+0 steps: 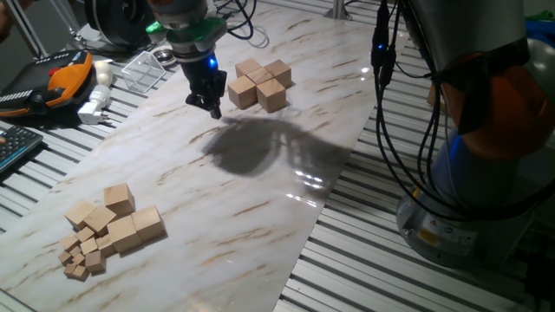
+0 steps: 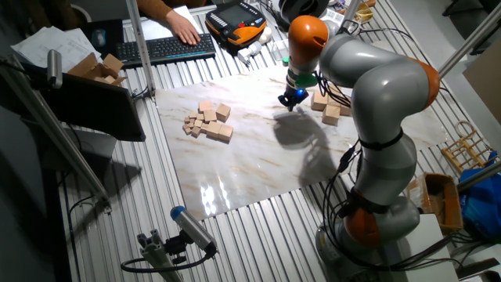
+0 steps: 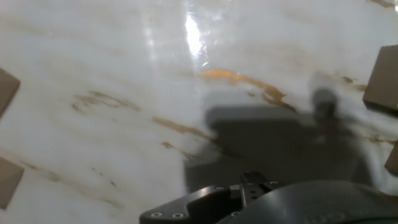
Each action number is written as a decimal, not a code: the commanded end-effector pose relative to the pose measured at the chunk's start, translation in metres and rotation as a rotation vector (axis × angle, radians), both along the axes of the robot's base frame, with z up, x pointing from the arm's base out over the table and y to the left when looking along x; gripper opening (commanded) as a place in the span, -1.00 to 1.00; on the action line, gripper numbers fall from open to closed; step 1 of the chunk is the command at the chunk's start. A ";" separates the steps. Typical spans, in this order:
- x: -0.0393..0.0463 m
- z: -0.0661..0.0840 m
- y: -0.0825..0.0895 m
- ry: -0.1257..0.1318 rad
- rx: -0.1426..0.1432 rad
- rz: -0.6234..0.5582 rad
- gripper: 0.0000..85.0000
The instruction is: Stack the blocks into a cross shape
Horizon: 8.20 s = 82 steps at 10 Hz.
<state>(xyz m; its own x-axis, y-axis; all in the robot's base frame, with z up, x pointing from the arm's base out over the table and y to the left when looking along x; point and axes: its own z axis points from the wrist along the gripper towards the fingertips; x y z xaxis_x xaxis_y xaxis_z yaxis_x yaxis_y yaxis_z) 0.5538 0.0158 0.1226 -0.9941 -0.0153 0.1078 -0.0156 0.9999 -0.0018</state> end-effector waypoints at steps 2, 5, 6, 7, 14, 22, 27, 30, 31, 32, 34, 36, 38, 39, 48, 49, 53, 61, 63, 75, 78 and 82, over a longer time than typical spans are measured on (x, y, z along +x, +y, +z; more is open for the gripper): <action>-0.0001 0.000 0.000 0.003 0.000 0.113 -1.00; -0.0023 0.001 0.002 0.045 0.017 -0.095 -1.00; -0.0026 0.000 0.002 0.046 0.024 -0.136 -1.00; -0.0027 0.000 0.002 0.044 0.022 -0.128 -1.00; -0.0036 -0.001 0.003 0.039 0.038 -0.121 -1.00; -0.0041 0.000 0.003 0.028 0.041 -0.116 -1.00; -0.0053 0.000 0.004 0.040 0.041 -0.119 -1.00; -0.0056 -0.001 0.005 0.033 0.039 -0.119 -1.00; -0.0053 -0.001 0.005 0.024 0.030 -0.120 -1.00; -0.0054 -0.001 0.005 0.021 0.025 -0.117 -1.00; -0.0072 -0.002 0.007 0.029 0.028 -0.109 -1.00; -0.0066 -0.003 0.007 0.029 0.031 -0.109 -1.00; -0.0071 -0.003 0.007 0.032 0.031 -0.109 -1.00; -0.0072 -0.003 0.007 0.032 0.031 -0.109 -1.00; -0.0072 -0.004 0.008 0.017 0.041 -0.108 -1.00; -0.0072 -0.004 0.008 0.016 0.044 -0.108 -1.00; -0.0076 -0.003 0.007 0.014 0.048 -0.105 -1.00; -0.0058 -0.003 0.006 0.024 0.048 -0.109 -1.00; -0.0052 -0.003 0.006 0.024 0.050 -0.110 -1.00; -0.0045 -0.004 0.007 0.022 0.050 -0.109 -1.00; -0.0034 -0.004 0.007 0.019 0.051 -0.103 -1.00; -0.0030 -0.005 0.007 0.023 0.050 -0.098 -1.00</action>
<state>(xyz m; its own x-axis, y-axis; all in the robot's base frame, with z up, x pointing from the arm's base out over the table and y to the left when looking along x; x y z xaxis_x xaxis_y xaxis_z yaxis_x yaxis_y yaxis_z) 0.5508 0.0224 0.1178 -0.9885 0.0755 0.1310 0.0820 0.9956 0.0446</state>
